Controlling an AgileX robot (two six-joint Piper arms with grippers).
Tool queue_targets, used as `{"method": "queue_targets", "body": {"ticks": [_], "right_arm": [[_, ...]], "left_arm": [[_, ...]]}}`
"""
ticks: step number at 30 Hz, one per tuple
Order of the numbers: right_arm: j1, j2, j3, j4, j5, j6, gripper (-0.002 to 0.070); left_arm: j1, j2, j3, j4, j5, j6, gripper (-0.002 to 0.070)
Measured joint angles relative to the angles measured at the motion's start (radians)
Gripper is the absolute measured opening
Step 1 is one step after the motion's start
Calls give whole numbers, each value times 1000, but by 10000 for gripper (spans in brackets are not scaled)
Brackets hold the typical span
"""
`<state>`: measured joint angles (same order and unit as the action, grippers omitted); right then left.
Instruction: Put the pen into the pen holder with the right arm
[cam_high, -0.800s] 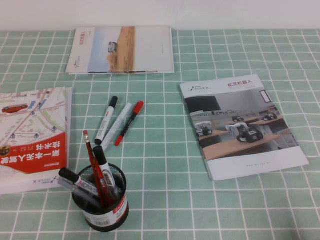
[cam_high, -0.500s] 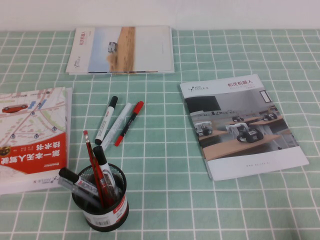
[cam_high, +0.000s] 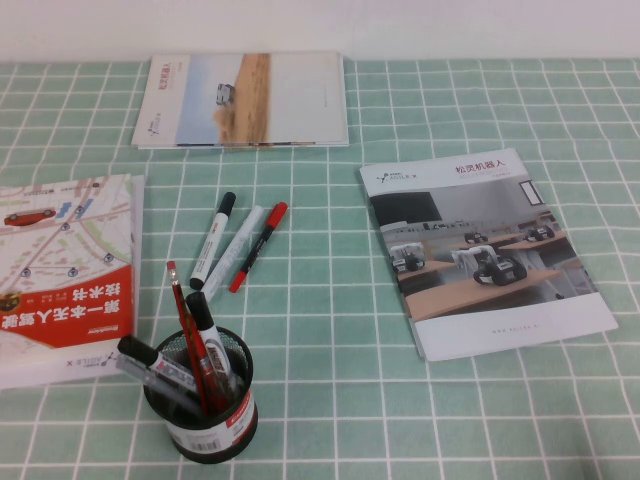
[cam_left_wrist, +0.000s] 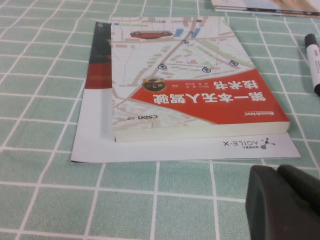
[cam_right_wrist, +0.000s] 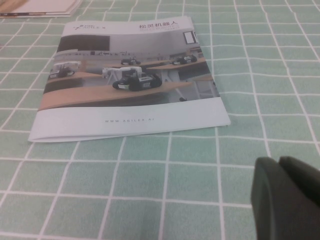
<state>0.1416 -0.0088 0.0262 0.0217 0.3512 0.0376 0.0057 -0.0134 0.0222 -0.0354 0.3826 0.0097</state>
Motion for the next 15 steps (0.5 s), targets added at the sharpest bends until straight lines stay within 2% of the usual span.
{"method": "queue_targets", "body": {"ticks": [15], "right_arm": [[0,0,0,41,-25,0,-19]], "left_arm": [[0,0,0,0,0,0,-4]]}}
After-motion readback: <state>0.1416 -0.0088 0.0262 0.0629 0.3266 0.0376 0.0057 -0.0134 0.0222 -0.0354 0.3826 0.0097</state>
